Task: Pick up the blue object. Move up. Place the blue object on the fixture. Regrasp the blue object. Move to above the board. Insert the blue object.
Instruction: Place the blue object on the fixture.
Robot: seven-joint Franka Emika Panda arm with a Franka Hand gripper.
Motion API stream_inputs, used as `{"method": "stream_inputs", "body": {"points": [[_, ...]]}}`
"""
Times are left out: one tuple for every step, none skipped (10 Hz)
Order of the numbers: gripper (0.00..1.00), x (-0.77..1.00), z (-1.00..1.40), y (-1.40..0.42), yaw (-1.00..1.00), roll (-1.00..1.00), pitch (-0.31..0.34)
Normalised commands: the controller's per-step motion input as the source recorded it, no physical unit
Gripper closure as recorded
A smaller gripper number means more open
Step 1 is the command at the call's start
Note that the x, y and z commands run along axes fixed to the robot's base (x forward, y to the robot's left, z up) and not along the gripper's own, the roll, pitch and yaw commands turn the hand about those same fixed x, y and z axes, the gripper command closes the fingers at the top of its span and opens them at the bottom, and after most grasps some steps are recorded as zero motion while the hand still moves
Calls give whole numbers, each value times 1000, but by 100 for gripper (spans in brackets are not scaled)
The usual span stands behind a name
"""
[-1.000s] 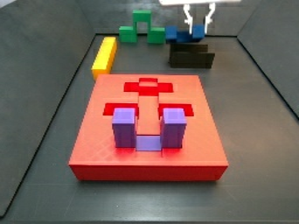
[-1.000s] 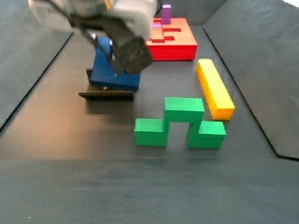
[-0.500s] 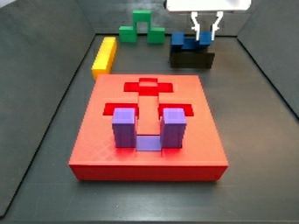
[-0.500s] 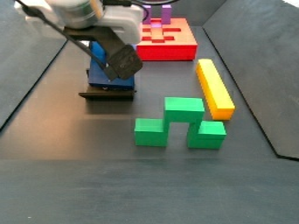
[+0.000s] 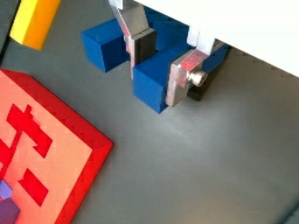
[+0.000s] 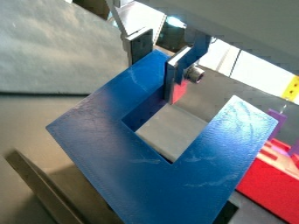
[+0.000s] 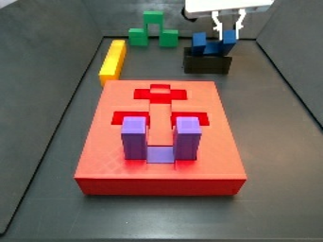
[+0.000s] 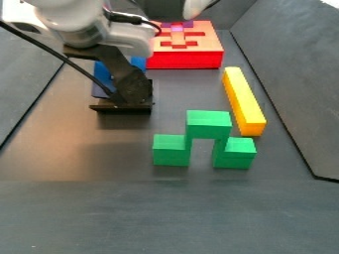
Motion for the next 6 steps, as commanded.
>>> {"method": "stream_inputs", "body": {"points": [[100,274,-11,0,0,626,377],[100,200,-209,-34,0,737,380],[100,77,-177,-63,0,500,266],[100,77,0,-46,0,157,143],[100,0,-97,-34,0,0,0],[100,0,-280,0,0,-123,0]]}}
